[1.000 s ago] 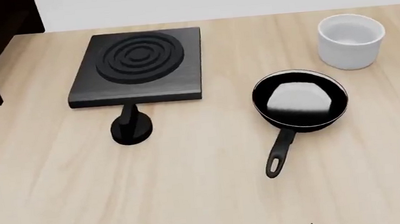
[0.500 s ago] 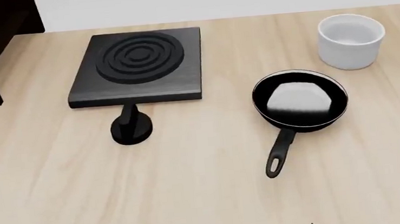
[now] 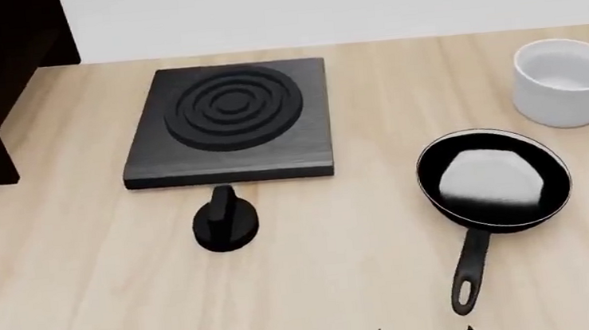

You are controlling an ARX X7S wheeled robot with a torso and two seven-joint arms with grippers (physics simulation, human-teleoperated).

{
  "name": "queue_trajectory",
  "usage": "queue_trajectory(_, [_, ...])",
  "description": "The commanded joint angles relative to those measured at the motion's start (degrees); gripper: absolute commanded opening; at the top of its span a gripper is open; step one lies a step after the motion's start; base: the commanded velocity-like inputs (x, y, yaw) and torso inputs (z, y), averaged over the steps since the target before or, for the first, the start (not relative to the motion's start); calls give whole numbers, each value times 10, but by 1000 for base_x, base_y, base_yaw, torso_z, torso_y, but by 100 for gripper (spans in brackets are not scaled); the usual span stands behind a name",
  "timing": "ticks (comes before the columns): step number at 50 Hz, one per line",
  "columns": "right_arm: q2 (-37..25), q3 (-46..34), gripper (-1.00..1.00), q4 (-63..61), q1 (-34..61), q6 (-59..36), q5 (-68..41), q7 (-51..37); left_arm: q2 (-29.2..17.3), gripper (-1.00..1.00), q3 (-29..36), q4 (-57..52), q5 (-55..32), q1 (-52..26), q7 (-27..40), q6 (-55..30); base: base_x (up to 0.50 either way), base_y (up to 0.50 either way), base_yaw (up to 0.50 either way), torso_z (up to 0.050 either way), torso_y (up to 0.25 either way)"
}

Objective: Put the frying pan on the cabinet shelf.

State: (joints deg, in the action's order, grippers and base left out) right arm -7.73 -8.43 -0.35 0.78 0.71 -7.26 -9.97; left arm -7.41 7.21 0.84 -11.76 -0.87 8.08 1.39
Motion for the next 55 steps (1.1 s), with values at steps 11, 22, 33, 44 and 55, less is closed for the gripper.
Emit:
queue_trajectory(11, [-8,-5,100,-10,-1,-1,-7,-16,-8,100,10,-5,-12,-1,8,-4,485,278,0,0,0])
queue_trajectory(22, [-12,-12,100,-5,0,3,-6,-20,-12,100,16,-5,-16,-1,11,-3,496,260,0,0,0])
queue_trajectory(33, [-15,-16,100,-6,1,0,-8,-26,-15,100,21,3,-24,-2,8,2,496,250,0,0,0])
queue_trajectory(44, [-19,-19,100,-10,0,0,-8,-32,-18,100,25,3,-30,-3,9,2,500,169,0,0,1])
queue_trajectory(55, [-24,-21,100,-5,1,5,-11,-35,-22,100,31,-7,-34,0,11,-3,500,86,0,0,0])
